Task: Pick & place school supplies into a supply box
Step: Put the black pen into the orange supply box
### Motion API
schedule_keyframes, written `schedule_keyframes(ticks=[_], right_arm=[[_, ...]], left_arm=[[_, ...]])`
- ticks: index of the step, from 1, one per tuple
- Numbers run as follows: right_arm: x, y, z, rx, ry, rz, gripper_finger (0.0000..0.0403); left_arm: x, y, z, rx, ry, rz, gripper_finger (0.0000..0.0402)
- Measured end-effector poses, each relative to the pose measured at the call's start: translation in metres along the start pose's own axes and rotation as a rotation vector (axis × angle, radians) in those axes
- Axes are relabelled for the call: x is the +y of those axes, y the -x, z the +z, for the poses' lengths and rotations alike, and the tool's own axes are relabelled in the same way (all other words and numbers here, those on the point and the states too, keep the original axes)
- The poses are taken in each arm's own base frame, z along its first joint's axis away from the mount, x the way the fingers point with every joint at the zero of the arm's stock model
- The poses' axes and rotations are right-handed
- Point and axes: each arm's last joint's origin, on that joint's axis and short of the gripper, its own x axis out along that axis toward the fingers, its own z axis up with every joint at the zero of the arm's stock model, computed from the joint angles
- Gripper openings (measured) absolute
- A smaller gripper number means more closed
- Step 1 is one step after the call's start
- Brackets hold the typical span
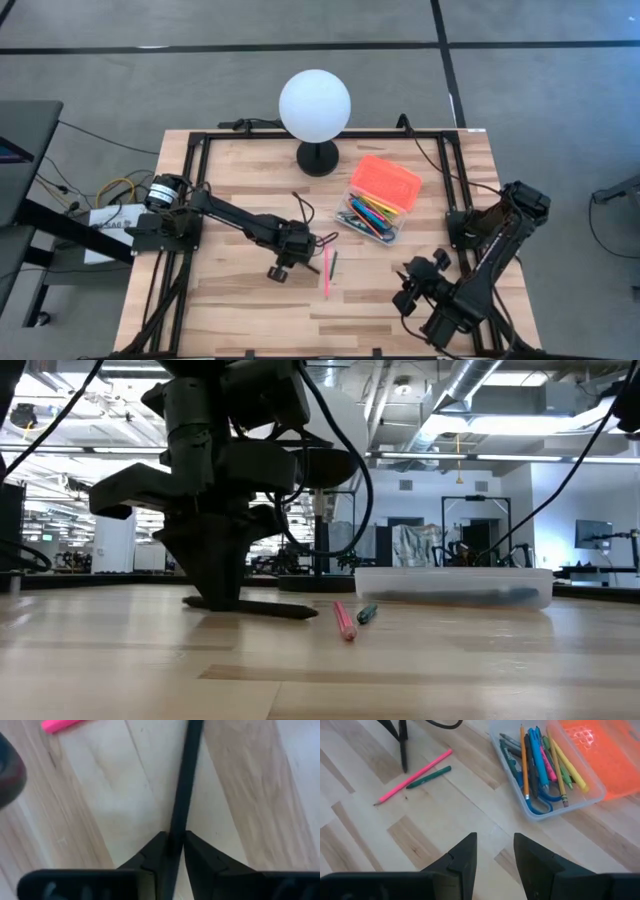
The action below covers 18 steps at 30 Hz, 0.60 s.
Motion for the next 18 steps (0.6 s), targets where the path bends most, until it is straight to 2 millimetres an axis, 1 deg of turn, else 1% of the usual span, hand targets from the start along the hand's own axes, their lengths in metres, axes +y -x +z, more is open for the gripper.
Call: schedule_keyframes(ticks=[4,9,15,18], right_arm=[[0.0002,-0.0024,0.0026,0.001,0.004,-0.008,0.0123],[0.0001,-0.0026,0.0029,0.0,0.008,-0.01,0.0123],[0.0,-0.0026,0.0028,0.006,0.057,-0.012,0.0123],[-0.0002,-0.0025,0.0027,0.011,0.058,-0.014,0.0123]], left_arm=[[-0.0007,-0.0002,-0.0002,0.001,0.049,-0.017,0.0052],[-0.0034,-0.0006,-0.0001,0.002,0.044,-0.021,0.0051],[-0.0042,-0.0006,-0.0021,0.024,0.046,-0.032,0.0049],[-0.0048,-0.0004,-0.0046,0.051,0.081,-0.038,0.0047]])
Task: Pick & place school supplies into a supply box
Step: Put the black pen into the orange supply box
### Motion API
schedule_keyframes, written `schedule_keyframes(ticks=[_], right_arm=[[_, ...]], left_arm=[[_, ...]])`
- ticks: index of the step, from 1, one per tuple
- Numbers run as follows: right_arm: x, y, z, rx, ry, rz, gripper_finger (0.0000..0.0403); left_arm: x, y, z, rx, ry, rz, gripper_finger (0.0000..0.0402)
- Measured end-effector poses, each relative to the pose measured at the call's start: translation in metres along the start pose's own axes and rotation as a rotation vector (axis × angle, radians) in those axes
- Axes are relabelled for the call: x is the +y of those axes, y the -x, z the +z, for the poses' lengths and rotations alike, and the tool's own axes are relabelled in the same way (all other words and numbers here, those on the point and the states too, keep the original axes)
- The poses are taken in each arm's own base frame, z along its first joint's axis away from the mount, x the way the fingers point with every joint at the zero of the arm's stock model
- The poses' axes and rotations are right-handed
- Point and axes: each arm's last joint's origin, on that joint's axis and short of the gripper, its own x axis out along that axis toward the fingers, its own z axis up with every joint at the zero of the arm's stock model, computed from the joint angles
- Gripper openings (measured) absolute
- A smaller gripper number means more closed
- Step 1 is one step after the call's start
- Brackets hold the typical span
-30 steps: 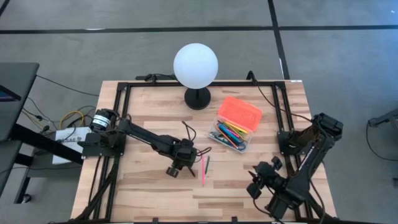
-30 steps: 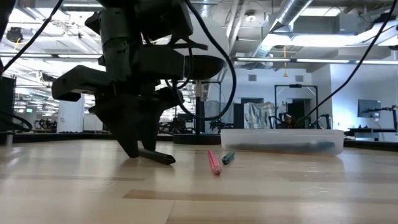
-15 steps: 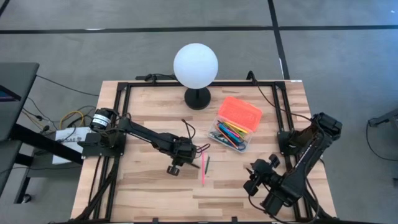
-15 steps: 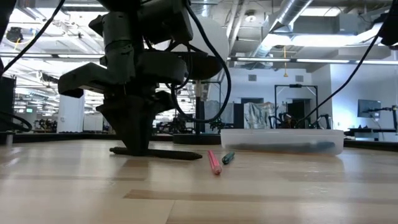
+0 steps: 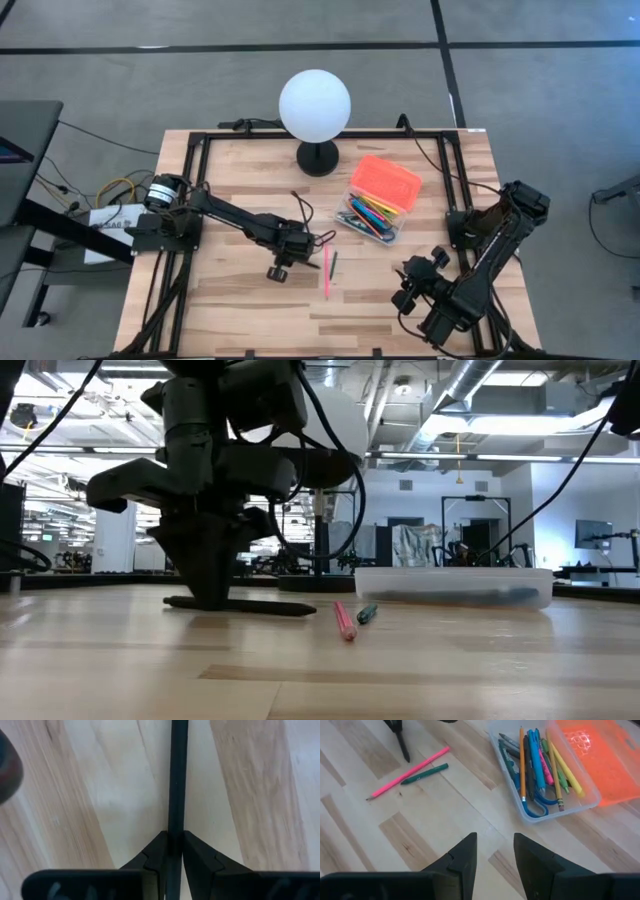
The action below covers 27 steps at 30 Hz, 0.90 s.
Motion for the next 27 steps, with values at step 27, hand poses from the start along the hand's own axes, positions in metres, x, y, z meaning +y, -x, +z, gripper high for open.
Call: schedule_keyframes(ticks=[27], right_arm=[[0.0019,-0.0009,0.0001,0.025,-0.025,0.011,0.0123]], left_arm=[[-0.0012,0.0004,-0.0013,0.013,0.151,-0.024,0.003]])
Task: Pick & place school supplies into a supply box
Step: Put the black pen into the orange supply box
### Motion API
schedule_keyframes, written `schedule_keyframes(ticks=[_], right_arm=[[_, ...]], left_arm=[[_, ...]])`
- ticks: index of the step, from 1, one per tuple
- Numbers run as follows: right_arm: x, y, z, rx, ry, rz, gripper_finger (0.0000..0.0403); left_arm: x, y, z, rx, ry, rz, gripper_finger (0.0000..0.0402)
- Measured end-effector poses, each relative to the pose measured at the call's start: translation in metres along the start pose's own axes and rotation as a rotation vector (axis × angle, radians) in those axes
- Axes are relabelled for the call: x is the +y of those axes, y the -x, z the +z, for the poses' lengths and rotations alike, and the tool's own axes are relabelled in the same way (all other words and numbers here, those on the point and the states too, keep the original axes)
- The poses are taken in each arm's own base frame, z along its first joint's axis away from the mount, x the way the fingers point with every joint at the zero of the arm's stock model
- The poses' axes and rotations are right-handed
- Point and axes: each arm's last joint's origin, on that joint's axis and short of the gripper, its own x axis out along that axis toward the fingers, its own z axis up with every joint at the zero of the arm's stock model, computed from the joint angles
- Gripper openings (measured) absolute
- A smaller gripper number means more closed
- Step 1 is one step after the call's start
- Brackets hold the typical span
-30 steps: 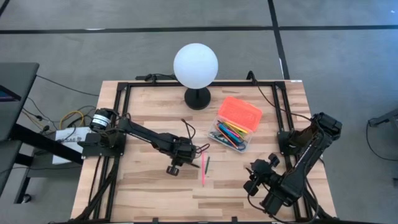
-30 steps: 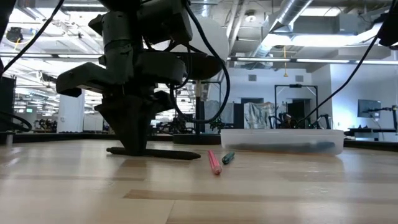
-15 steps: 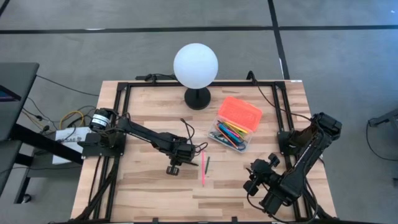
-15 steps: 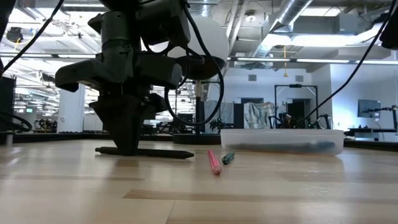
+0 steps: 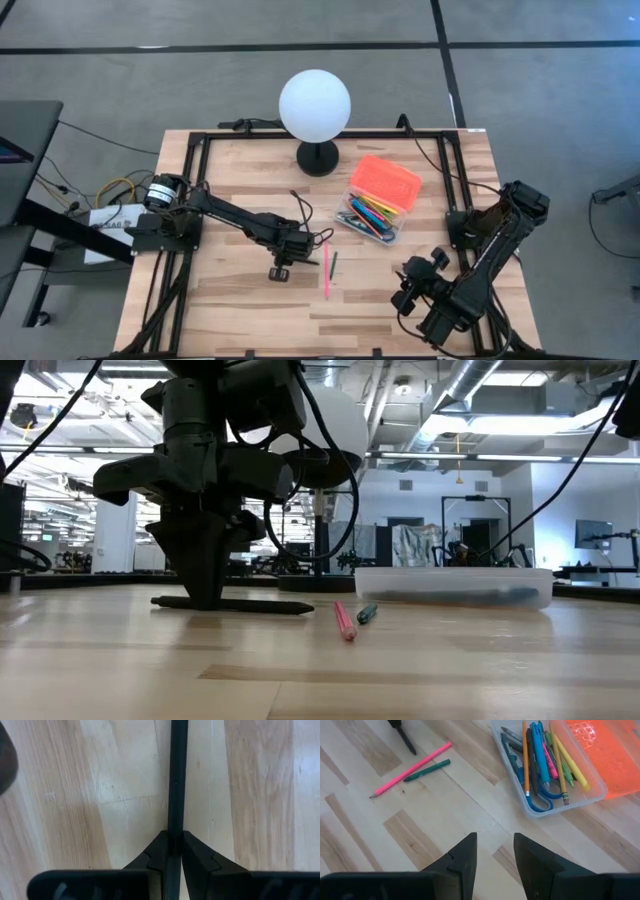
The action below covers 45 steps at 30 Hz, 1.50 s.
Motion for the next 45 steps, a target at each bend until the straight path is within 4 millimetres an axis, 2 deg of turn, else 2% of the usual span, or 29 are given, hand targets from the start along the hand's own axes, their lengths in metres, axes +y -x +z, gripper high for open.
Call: schedule_keyframes(ticks=[12,22,27,33,38,45], right_arm=[[0.0,0.0,0.0,0.003,0.0,-0.001,0.0123],[0.0,0.0,0.0,0.002,0.002,-0.002,0.0123],[0.001,0.0,-0.001,0.023,-0.005,0.006,0.0123],[0.004,0.001,-0.002,0.027,-0.026,0.032,0.0123],[0.005,0.001,-0.002,0.031,-0.038,0.046,0.0123],[0.006,0.002,-0.003,0.034,-0.091,0.056,0.0123]], left_arm=[[-0.002,0.021,-0.002,-0.045,0.065,-0.008,0.0028],[-0.003,0.056,0.029,-0.207,0.013,0.07,0.0028],[0.012,0.078,0.049,-0.33,-0.031,0.194,0.0028],[0.043,0.096,0.076,-0.501,-0.06,0.291,0.0028],[0.062,0.091,0.096,-0.507,-0.145,0.322,0.0028],[0.069,0.072,0.133,-0.502,-0.262,0.355,0.0028]])
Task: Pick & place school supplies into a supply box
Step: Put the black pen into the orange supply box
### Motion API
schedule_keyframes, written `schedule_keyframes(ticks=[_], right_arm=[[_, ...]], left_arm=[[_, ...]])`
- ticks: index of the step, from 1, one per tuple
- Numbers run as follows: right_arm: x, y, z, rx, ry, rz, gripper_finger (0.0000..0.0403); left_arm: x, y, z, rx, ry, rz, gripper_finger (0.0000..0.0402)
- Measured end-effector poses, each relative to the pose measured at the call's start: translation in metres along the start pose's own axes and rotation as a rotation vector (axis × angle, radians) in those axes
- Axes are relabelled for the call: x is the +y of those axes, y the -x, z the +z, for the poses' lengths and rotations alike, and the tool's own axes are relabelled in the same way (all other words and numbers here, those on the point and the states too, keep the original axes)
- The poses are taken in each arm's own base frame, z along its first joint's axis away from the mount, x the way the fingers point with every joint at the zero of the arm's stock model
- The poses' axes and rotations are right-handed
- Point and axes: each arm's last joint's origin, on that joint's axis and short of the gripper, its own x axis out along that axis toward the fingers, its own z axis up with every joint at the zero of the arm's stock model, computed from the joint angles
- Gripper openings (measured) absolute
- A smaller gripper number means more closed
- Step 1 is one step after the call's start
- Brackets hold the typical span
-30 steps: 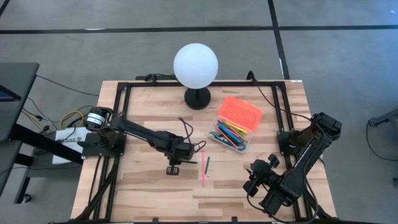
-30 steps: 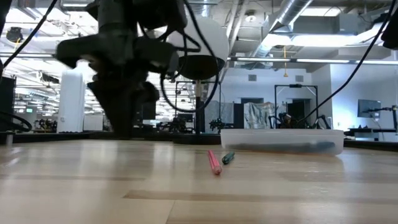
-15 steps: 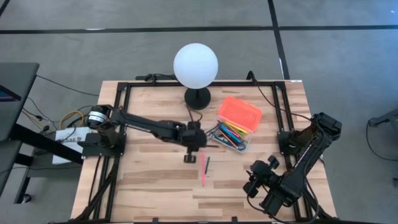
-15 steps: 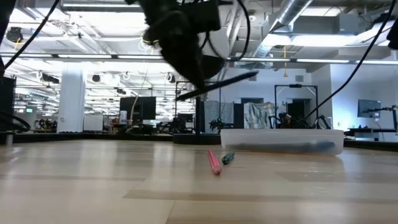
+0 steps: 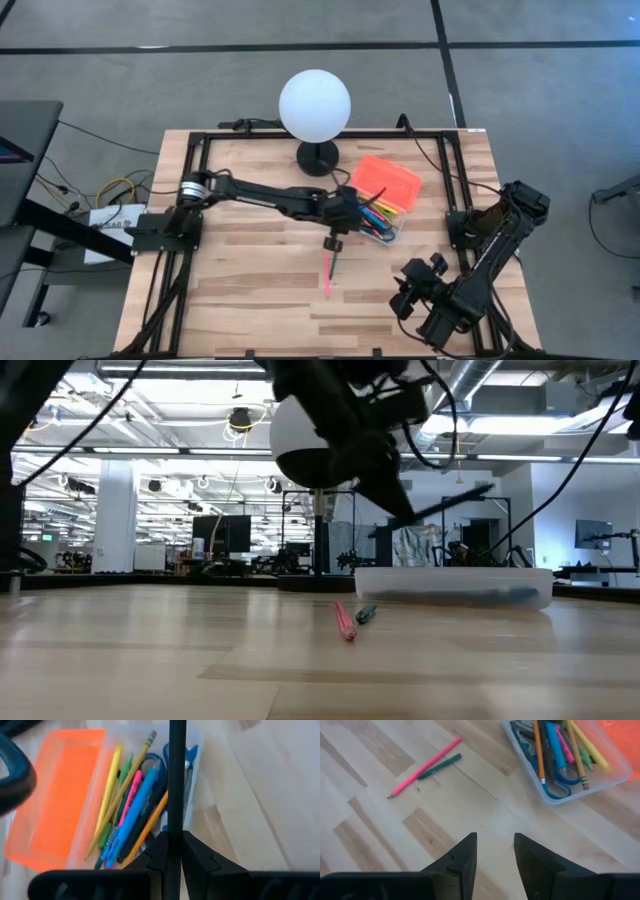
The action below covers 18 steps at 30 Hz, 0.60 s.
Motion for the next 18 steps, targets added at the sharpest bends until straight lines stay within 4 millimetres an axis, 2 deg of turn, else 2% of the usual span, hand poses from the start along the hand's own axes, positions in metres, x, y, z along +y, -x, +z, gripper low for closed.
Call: schedule_keyframes(ticks=[10,14,18], right_arm=[[0.003,0.0,-0.001,0.005,-0.044,0.026,0.0123],[0.004,0.001,-0.001,0.006,-0.05,0.034,0.0123],[0.004,0.0,-0.001,0.006,-0.05,0.035,0.0123]], left_arm=[[0.014,-0.042,0.014,0.092,-0.081,0.061,0.0028],[0.021,-0.048,0.01,0.179,-0.093,0.139,0.0034],[0.025,-0.048,0.008,0.192,-0.117,0.139,0.0062]])
